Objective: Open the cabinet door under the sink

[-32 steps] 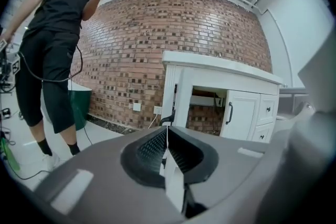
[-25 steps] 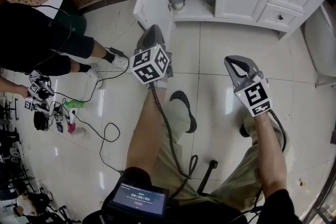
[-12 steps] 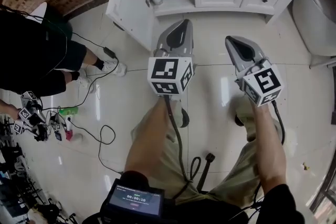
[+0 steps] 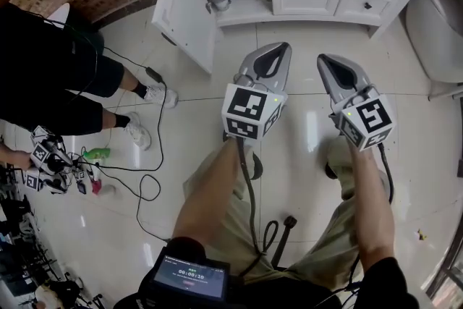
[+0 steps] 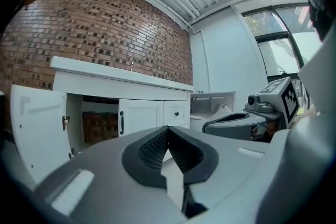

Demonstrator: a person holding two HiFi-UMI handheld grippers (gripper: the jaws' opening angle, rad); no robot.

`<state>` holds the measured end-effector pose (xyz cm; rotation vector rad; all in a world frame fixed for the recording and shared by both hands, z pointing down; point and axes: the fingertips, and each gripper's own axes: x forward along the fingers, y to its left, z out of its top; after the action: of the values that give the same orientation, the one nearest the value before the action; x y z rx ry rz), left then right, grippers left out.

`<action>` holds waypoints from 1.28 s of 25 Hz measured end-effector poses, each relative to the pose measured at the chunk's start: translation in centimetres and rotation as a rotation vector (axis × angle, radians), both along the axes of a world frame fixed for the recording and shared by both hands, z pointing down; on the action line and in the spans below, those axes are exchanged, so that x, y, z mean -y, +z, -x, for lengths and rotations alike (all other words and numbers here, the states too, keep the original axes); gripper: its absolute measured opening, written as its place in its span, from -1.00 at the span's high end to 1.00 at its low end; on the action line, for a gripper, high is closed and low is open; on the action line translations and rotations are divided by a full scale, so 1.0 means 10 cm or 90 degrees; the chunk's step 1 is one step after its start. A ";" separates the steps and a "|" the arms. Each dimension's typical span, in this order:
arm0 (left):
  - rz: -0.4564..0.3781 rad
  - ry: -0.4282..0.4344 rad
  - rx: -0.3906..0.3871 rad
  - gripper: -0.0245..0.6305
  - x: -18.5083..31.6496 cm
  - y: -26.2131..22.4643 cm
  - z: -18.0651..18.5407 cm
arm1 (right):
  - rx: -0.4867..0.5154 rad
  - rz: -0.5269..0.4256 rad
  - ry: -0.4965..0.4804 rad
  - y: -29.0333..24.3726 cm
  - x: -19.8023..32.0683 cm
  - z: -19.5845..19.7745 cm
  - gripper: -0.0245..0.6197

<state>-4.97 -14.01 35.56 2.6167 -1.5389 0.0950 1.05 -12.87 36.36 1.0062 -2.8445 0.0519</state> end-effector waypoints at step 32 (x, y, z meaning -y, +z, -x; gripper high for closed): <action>-0.008 0.038 0.028 0.88 0.02 0.05 -0.17 | -0.038 -0.025 -0.010 0.00 0.03 0.08 0.95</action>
<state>-3.27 -14.21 36.03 2.6878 -1.4803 0.1502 0.28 -13.20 36.32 0.9758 -2.8098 -0.0340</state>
